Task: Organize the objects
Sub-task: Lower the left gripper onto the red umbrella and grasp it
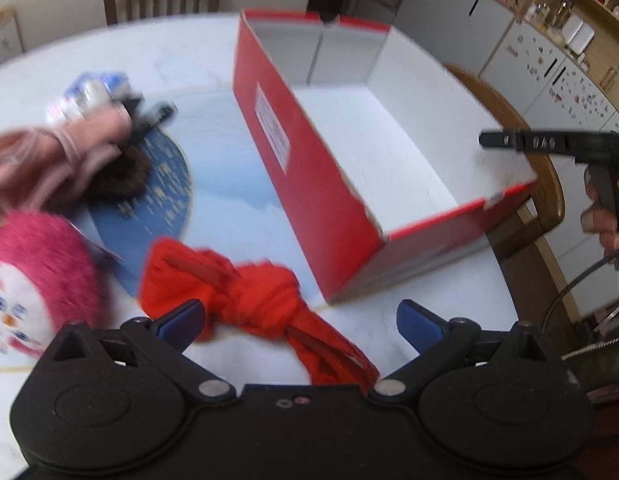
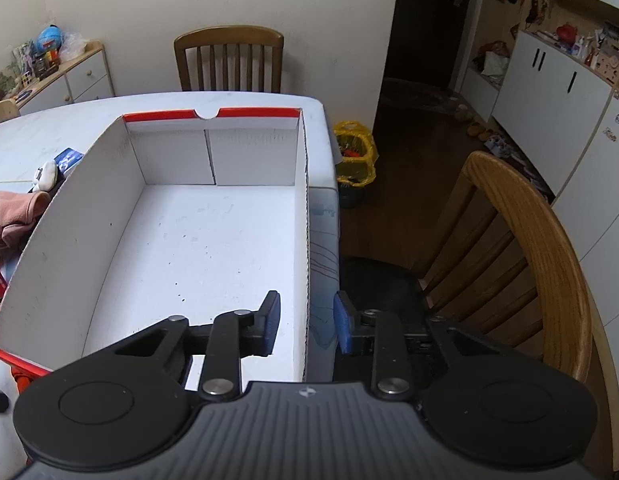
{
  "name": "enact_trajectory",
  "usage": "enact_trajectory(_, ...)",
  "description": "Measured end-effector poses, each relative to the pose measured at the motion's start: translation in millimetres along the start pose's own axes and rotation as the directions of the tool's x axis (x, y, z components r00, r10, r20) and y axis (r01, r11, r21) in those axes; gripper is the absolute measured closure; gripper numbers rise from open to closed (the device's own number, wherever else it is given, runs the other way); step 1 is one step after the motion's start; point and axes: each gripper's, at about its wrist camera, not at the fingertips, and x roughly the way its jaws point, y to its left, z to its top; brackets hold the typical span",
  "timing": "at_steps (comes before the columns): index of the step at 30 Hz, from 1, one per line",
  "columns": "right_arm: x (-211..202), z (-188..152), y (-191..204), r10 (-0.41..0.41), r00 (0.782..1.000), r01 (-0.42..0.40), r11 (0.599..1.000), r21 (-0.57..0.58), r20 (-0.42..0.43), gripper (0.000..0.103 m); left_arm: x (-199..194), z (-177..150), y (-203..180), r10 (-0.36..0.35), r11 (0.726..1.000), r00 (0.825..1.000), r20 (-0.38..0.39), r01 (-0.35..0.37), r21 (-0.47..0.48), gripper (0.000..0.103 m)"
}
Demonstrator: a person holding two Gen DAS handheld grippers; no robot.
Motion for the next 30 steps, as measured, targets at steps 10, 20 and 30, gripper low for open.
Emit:
enact_trajectory(10, 8.4, -1.1, -1.8, 0.034, 0.999, -0.035, 0.999, -0.027, -0.036, 0.097, 31.8, 0.7, 7.1, 0.098, 0.993, 0.991, -0.087, -0.103, -0.056, 0.008)
enact_trajectory(20, 15.0, 0.5, -3.5, 0.05, 0.998, -0.051, 0.998, -0.027, -0.046, 0.097, 38.5, 2.3, 6.7, 0.174, 0.98, 0.979, -0.102, -0.182, -0.077, 0.052)
enact_trajectory(30, 15.4, 0.1, -5.4, 0.052, 0.998, -0.052, 0.999, -0.012, -0.046, 0.099, 10.7, 12.8, 7.0, 0.248, 0.966, 0.969, -0.013, -0.249, -0.067, 0.089)
